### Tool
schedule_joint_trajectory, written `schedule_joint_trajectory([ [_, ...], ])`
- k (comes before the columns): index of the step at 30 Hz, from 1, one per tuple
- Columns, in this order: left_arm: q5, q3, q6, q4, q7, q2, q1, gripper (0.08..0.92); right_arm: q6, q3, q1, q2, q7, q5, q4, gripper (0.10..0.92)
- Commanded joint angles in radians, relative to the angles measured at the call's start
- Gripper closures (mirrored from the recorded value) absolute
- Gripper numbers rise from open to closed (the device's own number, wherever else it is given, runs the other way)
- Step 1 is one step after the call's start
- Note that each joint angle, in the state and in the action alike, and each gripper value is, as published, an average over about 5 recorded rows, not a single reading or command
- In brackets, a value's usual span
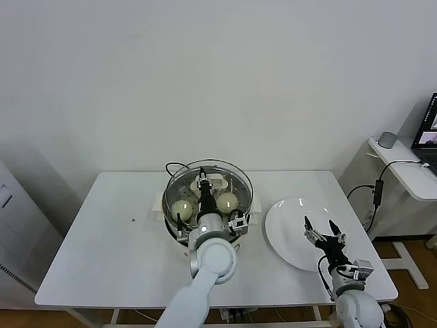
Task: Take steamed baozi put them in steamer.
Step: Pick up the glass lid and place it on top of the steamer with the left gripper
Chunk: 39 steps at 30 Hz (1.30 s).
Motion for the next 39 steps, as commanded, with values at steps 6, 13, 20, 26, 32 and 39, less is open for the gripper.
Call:
schedule_joint_trajectory([
  [6, 0.011, -0.010, 0.049, 0.021, -0.004, -0.049, 0.007, 0.869, 0.002, -0.003, 0.000, 0.004, 0.000, -0.004, -0.001, 0.203],
  [13, 0.007, -0.012, 0.049, 0.017, -0.005, -0.049, 0.014, 0.869, 0.004, -0.005, 0.000, 0.005, 0.000, -0.004, -0.003, 0.203],
  [20, 0.007, -0.016, 0.049, 0.024, -0.009, -0.049, 0.014, 0.869, 0.006, -0.005, 0.000, 0.006, 0.000, -0.005, -0.004, 0.203],
  [26, 0.004, -0.016, 0.049, 0.019, -0.005, -0.049, 0.018, 0.869, 0.006, -0.007, 0.001, 0.007, -0.001, -0.006, -0.006, 0.203],
  [32, 0.001, -0.012, 0.049, 0.020, -0.006, -0.049, 0.023, 0.869, 0.009, -0.011, 0.002, 0.008, 0.000, -0.007, -0.007, 0.203],
  [39, -0.004, -0.016, 0.049, 0.026, -0.007, -0.049, 0.023, 0.869, 0.012, -0.012, 0.001, 0.008, 0.000, -0.008, -0.010, 0.203],
])
